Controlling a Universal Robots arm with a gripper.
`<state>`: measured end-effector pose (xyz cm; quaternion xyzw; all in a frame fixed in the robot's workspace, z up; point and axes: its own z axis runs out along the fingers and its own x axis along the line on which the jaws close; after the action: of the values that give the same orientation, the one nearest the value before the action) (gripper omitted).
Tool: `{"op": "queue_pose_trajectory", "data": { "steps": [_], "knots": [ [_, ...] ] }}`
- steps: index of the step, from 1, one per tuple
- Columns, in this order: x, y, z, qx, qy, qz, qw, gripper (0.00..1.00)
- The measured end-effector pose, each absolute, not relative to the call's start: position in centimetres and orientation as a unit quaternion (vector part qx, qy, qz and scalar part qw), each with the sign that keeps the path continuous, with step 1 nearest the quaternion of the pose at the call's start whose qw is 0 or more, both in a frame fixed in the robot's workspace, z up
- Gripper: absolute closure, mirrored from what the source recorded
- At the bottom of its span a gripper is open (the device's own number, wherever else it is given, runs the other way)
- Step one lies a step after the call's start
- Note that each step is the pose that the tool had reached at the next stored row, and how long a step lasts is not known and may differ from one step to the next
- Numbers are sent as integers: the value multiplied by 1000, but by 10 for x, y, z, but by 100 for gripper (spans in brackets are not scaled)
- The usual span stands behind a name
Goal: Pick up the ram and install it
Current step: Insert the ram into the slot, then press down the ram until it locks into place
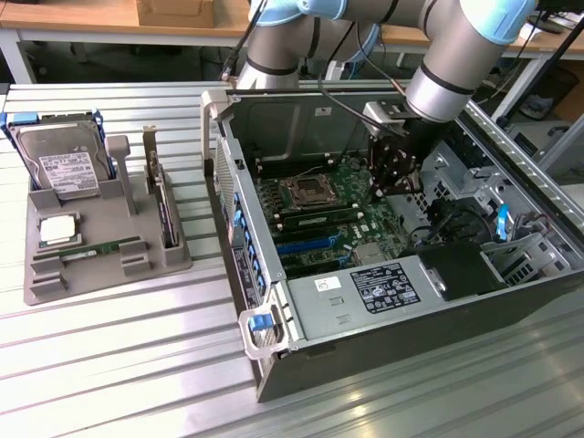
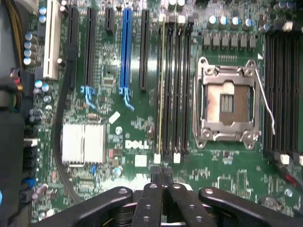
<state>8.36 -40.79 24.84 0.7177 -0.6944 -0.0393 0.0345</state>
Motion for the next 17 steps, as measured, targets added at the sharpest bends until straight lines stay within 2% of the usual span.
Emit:
{"op": "queue_pose_trajectory", "data": {
  "steps": [9,14,17],
  "knots": [
    [89,-408,292,718,-694,-39,34,90],
    [89,-408,295,718,-694,-39,34,90],
    [73,-408,286,718,-694,-39,34,90]
  ]
}}
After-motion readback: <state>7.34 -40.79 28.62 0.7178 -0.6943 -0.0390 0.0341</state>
